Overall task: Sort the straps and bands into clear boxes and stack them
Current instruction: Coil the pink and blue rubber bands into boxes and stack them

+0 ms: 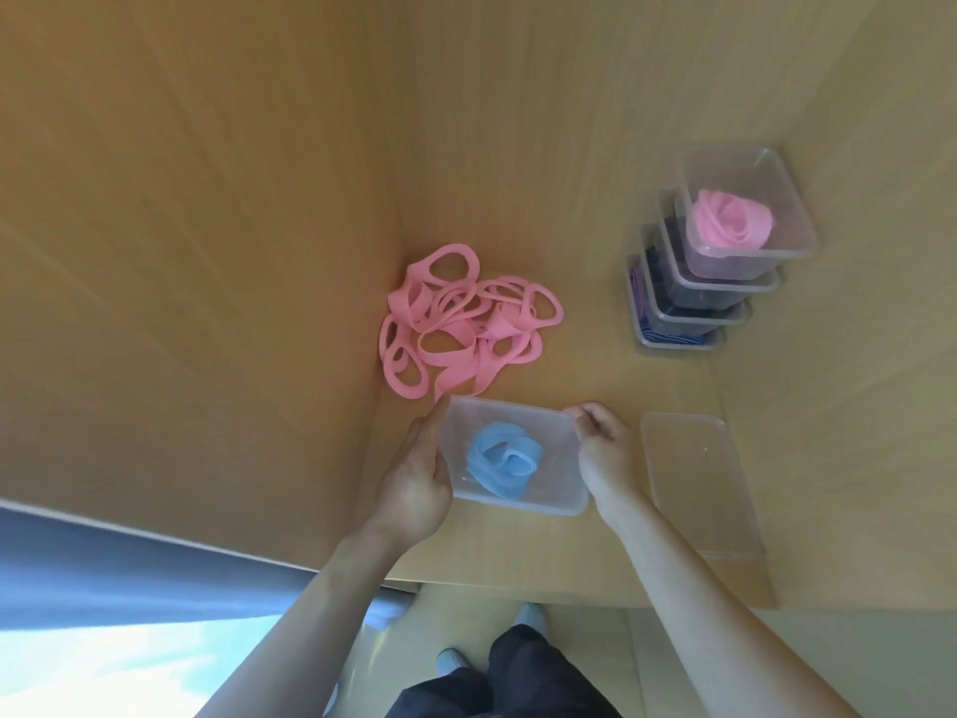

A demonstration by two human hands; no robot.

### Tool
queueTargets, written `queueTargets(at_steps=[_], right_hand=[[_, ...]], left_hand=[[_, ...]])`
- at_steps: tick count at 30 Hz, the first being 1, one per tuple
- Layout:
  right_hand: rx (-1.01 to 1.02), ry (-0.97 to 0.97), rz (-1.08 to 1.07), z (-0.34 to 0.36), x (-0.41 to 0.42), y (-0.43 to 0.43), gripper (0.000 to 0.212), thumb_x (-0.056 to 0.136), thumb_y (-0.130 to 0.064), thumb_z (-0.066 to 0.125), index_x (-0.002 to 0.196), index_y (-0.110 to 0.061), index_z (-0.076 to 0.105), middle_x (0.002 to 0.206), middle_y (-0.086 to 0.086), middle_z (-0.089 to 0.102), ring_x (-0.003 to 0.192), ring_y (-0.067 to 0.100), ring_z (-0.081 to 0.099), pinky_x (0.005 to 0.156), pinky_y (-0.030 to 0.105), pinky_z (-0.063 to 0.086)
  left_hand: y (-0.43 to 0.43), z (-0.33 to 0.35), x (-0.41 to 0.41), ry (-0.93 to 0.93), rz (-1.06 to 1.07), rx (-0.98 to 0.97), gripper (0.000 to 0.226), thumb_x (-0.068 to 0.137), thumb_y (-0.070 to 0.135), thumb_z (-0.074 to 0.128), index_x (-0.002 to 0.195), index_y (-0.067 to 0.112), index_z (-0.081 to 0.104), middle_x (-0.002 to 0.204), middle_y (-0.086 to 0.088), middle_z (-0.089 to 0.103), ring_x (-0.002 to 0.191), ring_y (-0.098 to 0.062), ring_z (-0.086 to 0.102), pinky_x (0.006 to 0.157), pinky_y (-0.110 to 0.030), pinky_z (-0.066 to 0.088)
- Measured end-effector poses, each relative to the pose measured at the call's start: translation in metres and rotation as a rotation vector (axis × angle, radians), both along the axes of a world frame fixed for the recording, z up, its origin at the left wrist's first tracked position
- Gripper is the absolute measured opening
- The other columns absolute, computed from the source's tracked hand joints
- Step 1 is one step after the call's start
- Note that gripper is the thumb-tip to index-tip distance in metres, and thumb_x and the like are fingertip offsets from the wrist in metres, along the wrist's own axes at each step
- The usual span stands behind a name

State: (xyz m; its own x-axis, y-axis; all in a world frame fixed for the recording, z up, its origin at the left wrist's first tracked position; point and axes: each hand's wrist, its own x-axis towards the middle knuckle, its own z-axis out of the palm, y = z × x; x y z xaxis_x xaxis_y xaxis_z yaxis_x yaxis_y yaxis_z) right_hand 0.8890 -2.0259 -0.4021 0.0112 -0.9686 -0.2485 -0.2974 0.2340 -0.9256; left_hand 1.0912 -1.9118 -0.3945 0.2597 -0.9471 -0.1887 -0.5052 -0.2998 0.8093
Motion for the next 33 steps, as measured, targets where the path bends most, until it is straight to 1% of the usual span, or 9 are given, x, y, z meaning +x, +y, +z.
queueTargets(at_steps=[5,8,12,17,20,24,27,30,33], right_hand=[[-0.050,0.011,-0.048,0.001,0.006,0.002,0.035,0.103,-0.009,0.047,0.072,-0.020,0.059,0.069,-0.005,0.057,0.070,0.015,0.050,0.061,0.019,0.039],[-0.199,0.205,0.054,0.000,0.007,0.004,0.031,0.102,-0.004,0.041,0.075,-0.016,0.053,0.077,-0.001,0.055,0.075,0.020,0.051,0.063,0.027,0.036],[-0.366,0.475,0.270,0.005,0.006,0.004,0.018,0.098,-0.002,0.044,0.097,-0.008,0.061,0.104,0.003,0.053,0.096,0.025,0.054,0.080,0.031,0.039],[-0.643,0.755,0.712,0.027,0.019,0.016,0.049,0.098,-0.045,0.044,0.136,-0.014,0.049,0.136,0.003,0.050,0.129,0.025,0.045,0.110,0.040,0.032],[-0.558,0.778,0.878,0.025,0.018,0.029,0.089,0.085,-0.079,0.037,0.151,-0.021,0.029,0.161,0.005,0.023,0.150,0.025,0.016,0.123,0.044,0.010],[-0.542,0.915,0.964,0.018,0.010,0.031,0.111,0.075,-0.092,0.032,0.159,-0.025,0.004,0.169,0.004,-0.011,0.155,0.021,-0.013,0.125,0.045,-0.011],[-0.568,0.938,0.943,0.016,0.011,0.030,0.107,0.077,-0.091,0.031,0.158,-0.026,0.005,0.169,0.005,-0.007,0.155,0.022,-0.008,0.125,0.045,-0.009],[-0.569,0.871,0.901,0.018,0.012,0.030,0.103,0.077,-0.089,0.037,0.156,-0.028,0.015,0.168,0.002,0.005,0.154,0.022,0.003,0.125,0.043,-0.004],[-0.562,0.815,0.861,0.026,0.013,0.029,0.101,0.074,-0.088,0.045,0.153,-0.029,0.024,0.162,-0.002,0.018,0.150,0.021,0.016,0.124,0.044,0.009]], left_hand=[[-0.010,0.006,-0.002,0.125,0.027,0.003,0.068,0.093,0.015,0.034,0.153,0.047,0.028,0.150,0.029,0.034,0.104,0.035,0.037,0.084,0.008,0.027],[-0.009,0.007,-0.009,0.117,0.060,0.000,0.068,0.088,0.027,0.031,0.149,0.057,0.025,0.153,0.030,0.034,0.118,0.014,0.041,0.100,-0.014,0.034],[-0.005,0.004,-0.011,0.088,0.090,0.000,0.073,0.080,0.032,0.028,0.143,0.069,0.019,0.147,0.031,0.042,0.108,-0.015,0.063,0.093,-0.034,0.052],[-0.008,-0.003,-0.012,0.140,0.104,-0.060,0.073,0.080,0.029,0.031,0.147,0.057,0.028,0.136,0.046,0.035,0.132,0.005,0.043,0.103,-0.021,0.038],[-0.007,-0.008,-0.009,0.171,0.119,-0.055,0.072,0.078,0.034,0.030,0.145,0.061,0.026,0.142,0.039,0.037,0.129,0.003,0.045,0.102,-0.027,0.041],[-0.007,-0.008,-0.012,0.219,0.119,-0.055,0.070,0.082,0.030,0.031,0.146,0.059,0.029,0.149,0.033,0.036,0.131,0.016,0.037,0.104,-0.020,0.035],[-0.004,-0.004,-0.012,0.264,0.111,-0.067,0.068,0.085,0.031,0.031,0.146,0.061,0.029,0.140,0.047,0.032,0.125,0.032,0.026,0.099,-0.005,0.024],[0.007,-0.002,-0.005,0.346,0.104,-0.013,0.057,0.093,0.056,0.035,0.148,0.062,0.023,0.149,0.044,0.028,0.139,0.017,0.026,0.111,-0.013,0.020],[0.022,-0.001,-0.001,0.367,-0.003,-0.031,0.068,0.085,0.081,0.048,0.145,0.069,0.017,0.147,0.049,0.026,0.133,0.027,0.023,0.105,-0.014,0.021]])
